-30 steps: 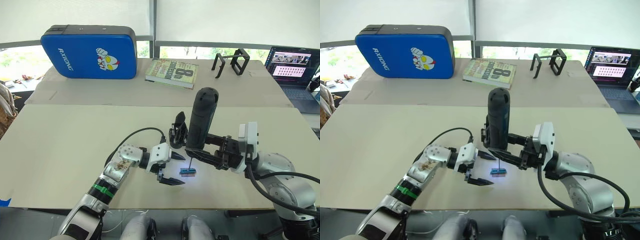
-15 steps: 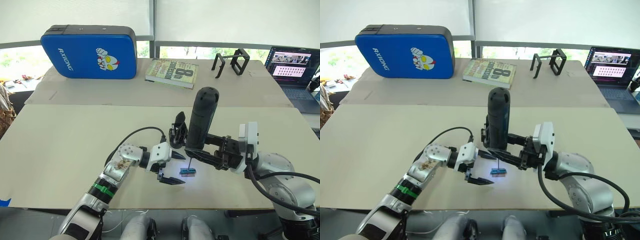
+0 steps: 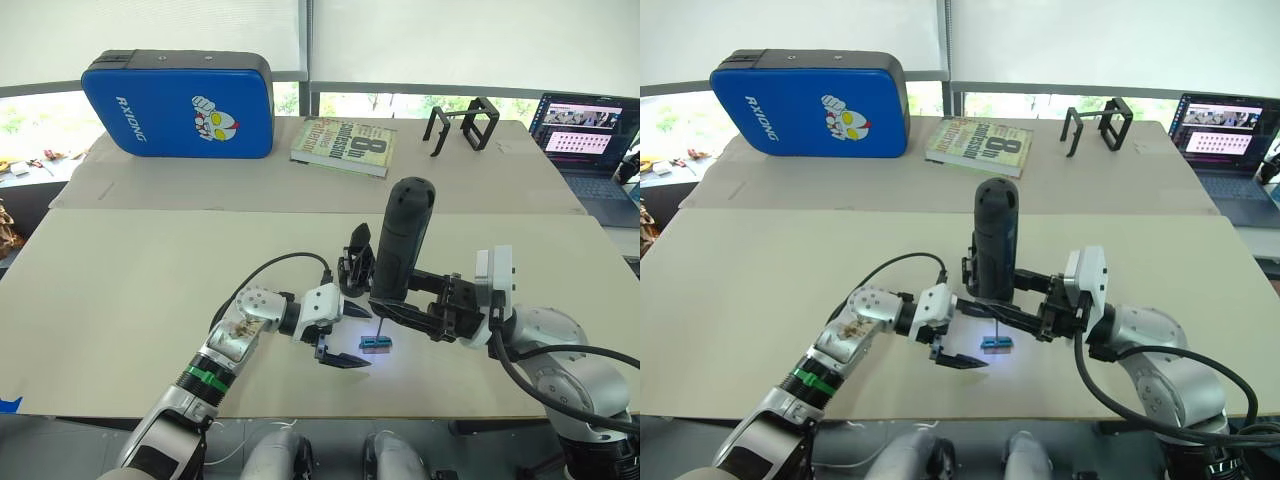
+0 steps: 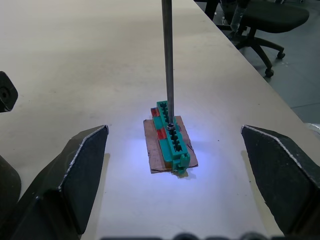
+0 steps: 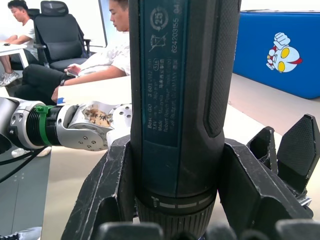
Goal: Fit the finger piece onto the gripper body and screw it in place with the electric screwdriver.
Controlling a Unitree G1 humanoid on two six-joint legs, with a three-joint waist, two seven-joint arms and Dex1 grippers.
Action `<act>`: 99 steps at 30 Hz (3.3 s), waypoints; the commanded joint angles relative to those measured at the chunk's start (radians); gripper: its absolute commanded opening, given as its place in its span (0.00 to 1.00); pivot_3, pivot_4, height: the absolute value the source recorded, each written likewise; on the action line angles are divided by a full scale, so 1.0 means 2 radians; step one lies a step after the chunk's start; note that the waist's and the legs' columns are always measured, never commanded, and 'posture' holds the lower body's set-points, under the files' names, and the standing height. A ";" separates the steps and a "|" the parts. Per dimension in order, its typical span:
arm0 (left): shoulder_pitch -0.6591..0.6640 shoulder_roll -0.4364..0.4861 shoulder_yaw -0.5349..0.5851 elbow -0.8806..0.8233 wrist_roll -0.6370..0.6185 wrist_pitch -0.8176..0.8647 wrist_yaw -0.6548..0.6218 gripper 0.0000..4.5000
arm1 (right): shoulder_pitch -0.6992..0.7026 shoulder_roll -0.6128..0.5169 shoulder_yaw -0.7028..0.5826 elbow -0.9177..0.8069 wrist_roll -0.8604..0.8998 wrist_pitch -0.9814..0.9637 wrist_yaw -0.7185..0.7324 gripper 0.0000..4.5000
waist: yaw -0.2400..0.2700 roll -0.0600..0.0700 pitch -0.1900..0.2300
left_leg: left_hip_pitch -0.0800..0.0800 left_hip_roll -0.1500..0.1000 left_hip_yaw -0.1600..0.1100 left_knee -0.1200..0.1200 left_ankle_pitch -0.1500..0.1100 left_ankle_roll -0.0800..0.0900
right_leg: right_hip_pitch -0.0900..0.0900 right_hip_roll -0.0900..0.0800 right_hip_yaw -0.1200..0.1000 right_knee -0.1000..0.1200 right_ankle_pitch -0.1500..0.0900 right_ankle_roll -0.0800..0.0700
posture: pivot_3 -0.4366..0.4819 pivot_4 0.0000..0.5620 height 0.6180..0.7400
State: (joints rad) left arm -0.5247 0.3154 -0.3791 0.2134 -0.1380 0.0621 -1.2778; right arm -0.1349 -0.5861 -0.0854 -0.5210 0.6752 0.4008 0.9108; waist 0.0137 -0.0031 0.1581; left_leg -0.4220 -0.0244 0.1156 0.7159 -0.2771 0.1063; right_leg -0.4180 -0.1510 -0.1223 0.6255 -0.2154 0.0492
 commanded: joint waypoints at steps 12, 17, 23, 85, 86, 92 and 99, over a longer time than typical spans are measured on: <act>-0.005 -0.003 -0.001 -0.007 -0.003 -0.012 0.003 1.00 | -0.007 0.004 -0.002 -0.008 -0.003 -0.018 0.002 0.43 | 0.000 0.000 0.000 | 0.000 0.000 0.000 0.000 0.000 0.000 | 0.000 0.000 0.000 0.000 0.000 0.000 | 0.48 0.27 1.00; -0.003 -0.003 -0.001 -0.009 -0.003 -0.011 0.003 1.00 | -0.009 0.006 -0.001 -0.005 -0.007 -0.016 0.002 0.43 | 0.000 0.000 0.000 | 0.000 0.000 0.000 0.000 0.000 0.000 | 0.000 0.000 0.000 0.000 0.000 0.000 | 0.48 0.27 1.00; -0.002 -0.002 0.000 -0.011 -0.003 -0.011 0.004 1.00 | -0.006 0.004 0.000 -0.004 -0.011 -0.015 0.003 0.43 | 0.000 0.000 0.000 | 0.000 0.000 0.000 0.000 0.000 0.000 | 0.000 0.000 0.000 0.000 0.000 0.000 | 0.48 0.27 1.00; -0.045 -0.044 0.102 0.135 0.026 -0.052 0.149 1.00 | -0.083 -0.035 -0.040 -0.070 0.106 0.068 -0.082 0.43 | -0.001 -0.001 0.000 | 0.003 0.000 -0.001 -0.001 0.000 0.000 | 0.005 0.000 0.000 -0.001 0.000 0.000 | 0.48 0.27 1.00; -0.028 -0.048 0.101 0.106 0.026 -0.037 0.164 1.00 | -0.088 -0.034 -0.037 -0.068 0.106 0.069 -0.081 0.43 | 0.000 -0.001 0.000 | 0.003 0.000 -0.001 -0.001 0.000 0.000 | 0.005 0.000 0.000 -0.001 0.000 0.000 | 0.48 0.27 1.00; 0.008 -0.070 0.096 0.050 0.041 -0.005 0.239 1.00 | -0.129 -0.028 -0.015 -0.045 0.109 0.072 -0.067 0.43 | 0.002 -0.001 0.000 | 0.003 0.000 -0.002 -0.001 0.000 0.000 | 0.005 -0.001 0.000 -0.002 0.000 0.000 | 0.48 0.27 1.00; -0.006 -0.070 0.092 0.071 0.042 -0.023 0.240 0.71 | -0.198 -0.007 0.017 -0.006 0.102 0.078 -0.064 0.43 | -0.001 -0.001 0.000 | 0.003 0.000 -0.001 -0.001 0.000 0.000 | 0.005 0.000 0.000 -0.001 0.000 0.000 | 0.48 0.27 1.00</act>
State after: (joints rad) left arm -0.5153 0.1789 -0.1926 0.3679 -0.0426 0.0385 -0.7933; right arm -0.4745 -0.6101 -0.0408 -0.5204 0.8660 0.5626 0.7861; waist 0.0118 -0.0045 0.1587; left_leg -0.4154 -0.0241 0.1129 0.7146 -0.2773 0.1070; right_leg -0.4087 -0.1514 -0.1227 0.6237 -0.2150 0.0496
